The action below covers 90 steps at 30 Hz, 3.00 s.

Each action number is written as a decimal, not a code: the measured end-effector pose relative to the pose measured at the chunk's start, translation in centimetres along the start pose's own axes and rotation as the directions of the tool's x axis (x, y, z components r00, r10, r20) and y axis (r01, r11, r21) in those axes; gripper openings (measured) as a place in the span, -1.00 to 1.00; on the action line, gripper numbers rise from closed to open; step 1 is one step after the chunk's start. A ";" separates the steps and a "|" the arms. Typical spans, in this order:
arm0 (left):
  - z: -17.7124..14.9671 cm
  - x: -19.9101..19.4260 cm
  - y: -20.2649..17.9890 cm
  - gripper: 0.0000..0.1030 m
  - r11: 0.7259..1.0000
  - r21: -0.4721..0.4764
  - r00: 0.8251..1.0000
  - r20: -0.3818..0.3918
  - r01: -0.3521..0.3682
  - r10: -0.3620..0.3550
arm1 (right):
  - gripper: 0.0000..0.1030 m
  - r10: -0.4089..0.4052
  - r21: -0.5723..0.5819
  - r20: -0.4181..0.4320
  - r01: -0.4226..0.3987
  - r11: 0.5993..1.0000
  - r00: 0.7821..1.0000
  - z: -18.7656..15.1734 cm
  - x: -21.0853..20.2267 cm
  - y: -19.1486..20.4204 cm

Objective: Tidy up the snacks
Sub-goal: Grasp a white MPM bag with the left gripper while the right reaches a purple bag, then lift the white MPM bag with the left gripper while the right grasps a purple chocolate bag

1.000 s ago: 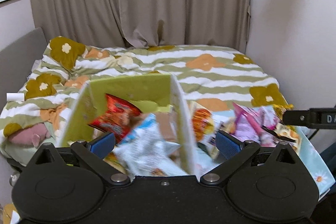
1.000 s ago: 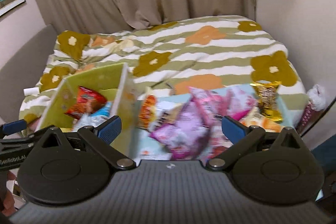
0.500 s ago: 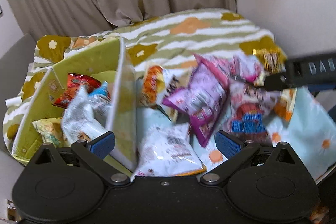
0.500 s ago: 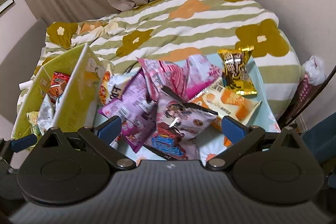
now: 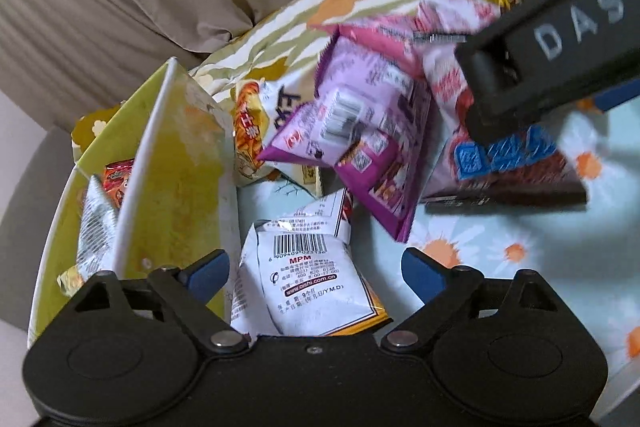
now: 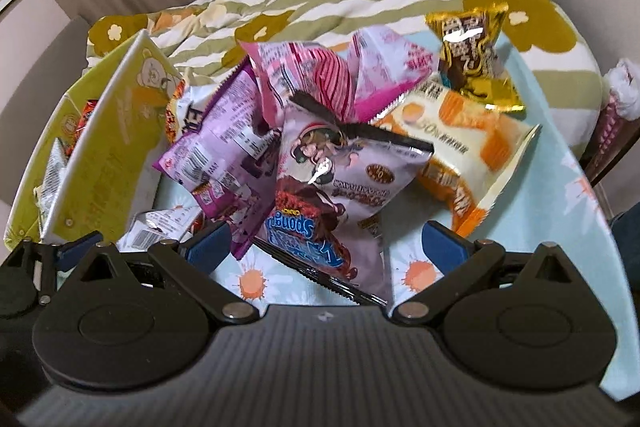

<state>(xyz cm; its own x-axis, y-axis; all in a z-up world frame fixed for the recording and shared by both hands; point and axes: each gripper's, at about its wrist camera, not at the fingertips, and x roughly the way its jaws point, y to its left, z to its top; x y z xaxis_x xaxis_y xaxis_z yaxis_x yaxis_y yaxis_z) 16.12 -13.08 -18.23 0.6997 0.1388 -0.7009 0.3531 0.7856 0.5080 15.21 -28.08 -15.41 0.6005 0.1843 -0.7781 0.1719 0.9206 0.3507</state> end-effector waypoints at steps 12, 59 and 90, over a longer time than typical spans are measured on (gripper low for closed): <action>-0.5 2.2 1.2 0.36 1.000 -0.019 0.998 -0.055 -0.025 0.024 | 1.00 0.000 0.026 -0.032 0.001 1.000 0.999 0.6 2.7 0.1; -0.5 -5.2 5.1 0.15 0.960 -0.280 0.999 0.029 0.028 -0.021 | 0.54 0.031 -0.063 -0.007 -0.032 0.998 0.999 0.6 0.6 1.0; 0.8 -8.3 29.1 0.16 0.874 -0.474 0.951 0.208 -0.108 0.230 | 0.54 0.255 -0.262 0.148 -0.211 0.942 0.956 10.2 -4.3 23.3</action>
<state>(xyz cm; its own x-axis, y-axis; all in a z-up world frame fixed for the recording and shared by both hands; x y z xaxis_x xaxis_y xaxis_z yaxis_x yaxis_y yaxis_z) 21.11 8.14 2.77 0.8758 0.1871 -0.4450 -0.0612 0.9574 0.2821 24.53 -10.94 1.42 0.7331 0.3601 -0.5770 -0.1697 0.9183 0.3576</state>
